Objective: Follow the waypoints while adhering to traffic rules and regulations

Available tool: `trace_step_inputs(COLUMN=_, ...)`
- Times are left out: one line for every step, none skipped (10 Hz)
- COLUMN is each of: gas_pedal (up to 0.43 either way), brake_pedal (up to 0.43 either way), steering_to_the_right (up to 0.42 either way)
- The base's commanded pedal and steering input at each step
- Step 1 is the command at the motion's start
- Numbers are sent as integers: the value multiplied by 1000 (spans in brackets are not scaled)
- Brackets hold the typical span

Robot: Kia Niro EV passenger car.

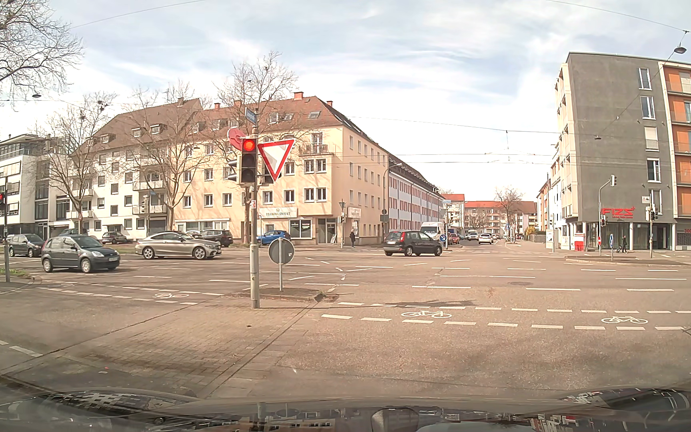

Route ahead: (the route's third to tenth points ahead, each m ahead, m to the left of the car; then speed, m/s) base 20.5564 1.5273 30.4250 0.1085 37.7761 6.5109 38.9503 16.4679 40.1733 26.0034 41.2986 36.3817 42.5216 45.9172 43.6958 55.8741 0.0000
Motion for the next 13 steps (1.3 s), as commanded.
trace_step_inputs(gas_pedal=0, brake_pedal=305, steering_to_the_right=6)
trace_step_inputs(gas_pedal=0, brake_pedal=305, steering_to_the_right=6)
trace_step_inputs(gas_pedal=0, brake_pedal=311, steering_to_the_right=6)
trace_step_inputs(gas_pedal=0, brake_pedal=311, steering_to_the_right=6)
trace_step_inputs(gas_pedal=0, brake_pedal=305, steering_to_the_right=6)
trace_step_inputs(gas_pedal=0, brake_pedal=305, steering_to_the_right=6)
trace_step_inputs(gas_pedal=0, brake_pedal=305, steering_to_the_right=6)
trace_step_inputs(gas_pedal=0, brake_pedal=305, steering_to_the_right=6)
trace_step_inputs(gas_pedal=0, brake_pedal=311, steering_to_the_right=6)
trace_step_inputs(gas_pedal=0, brake_pedal=305, steering_to_the_right=6)
trace_step_inputs(gas_pedal=0, brake_pedal=305, steering_to_the_right=6)
trace_step_inputs(gas_pedal=0, brake_pedal=311, steering_to_the_right=6)
trace_step_inputs(gas_pedal=0, brake_pedal=311, steering_to_the_right=6)
